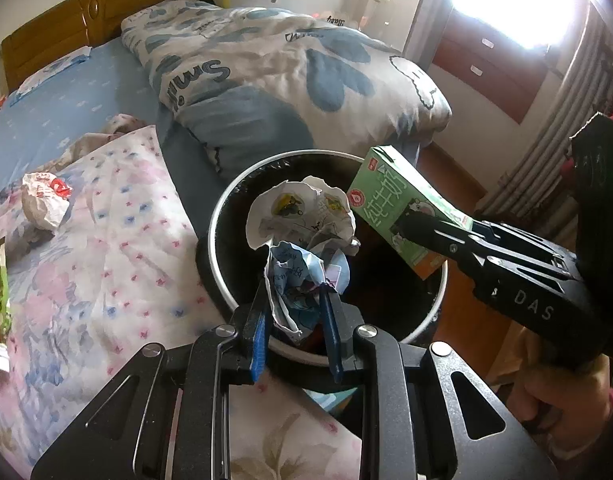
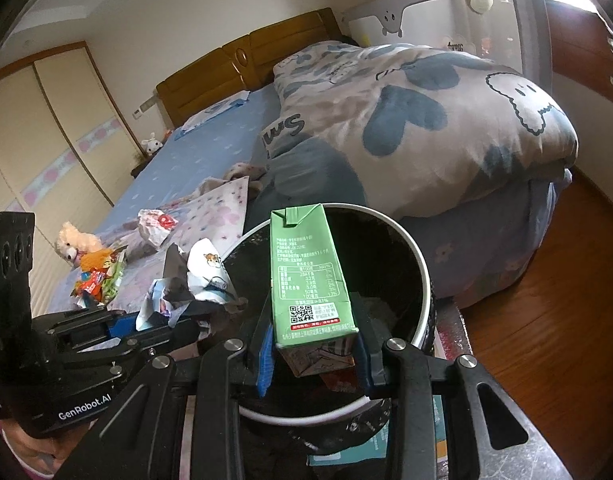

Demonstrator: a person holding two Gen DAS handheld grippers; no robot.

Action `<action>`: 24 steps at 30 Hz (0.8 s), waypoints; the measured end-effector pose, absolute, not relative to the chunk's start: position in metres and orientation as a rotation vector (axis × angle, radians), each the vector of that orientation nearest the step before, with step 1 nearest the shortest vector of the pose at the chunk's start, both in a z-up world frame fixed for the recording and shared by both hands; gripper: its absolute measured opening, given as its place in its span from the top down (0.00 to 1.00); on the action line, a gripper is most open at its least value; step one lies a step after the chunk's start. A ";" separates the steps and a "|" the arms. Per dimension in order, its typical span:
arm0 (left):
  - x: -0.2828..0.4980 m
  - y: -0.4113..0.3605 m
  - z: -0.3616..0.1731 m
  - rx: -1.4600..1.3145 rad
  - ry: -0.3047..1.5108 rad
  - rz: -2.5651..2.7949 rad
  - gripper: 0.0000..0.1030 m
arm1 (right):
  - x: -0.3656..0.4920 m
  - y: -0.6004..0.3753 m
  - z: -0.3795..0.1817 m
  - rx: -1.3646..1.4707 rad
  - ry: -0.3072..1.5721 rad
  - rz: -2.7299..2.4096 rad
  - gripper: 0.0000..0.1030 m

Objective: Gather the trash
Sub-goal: 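Carry the foil wrapper and green carton over the bin with both tools, then open both tools to drop the foil wrapper and green carton into the bin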

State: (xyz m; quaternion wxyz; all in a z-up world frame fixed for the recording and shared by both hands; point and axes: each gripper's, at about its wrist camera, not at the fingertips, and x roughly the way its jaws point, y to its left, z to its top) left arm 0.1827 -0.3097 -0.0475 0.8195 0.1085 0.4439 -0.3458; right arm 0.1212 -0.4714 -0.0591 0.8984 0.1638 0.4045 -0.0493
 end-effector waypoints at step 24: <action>0.176 -0.201 -0.056 0.032 0.955 -0.537 0.37 | 0.122 -0.433 -0.050 0.414 0.782 -0.022 0.27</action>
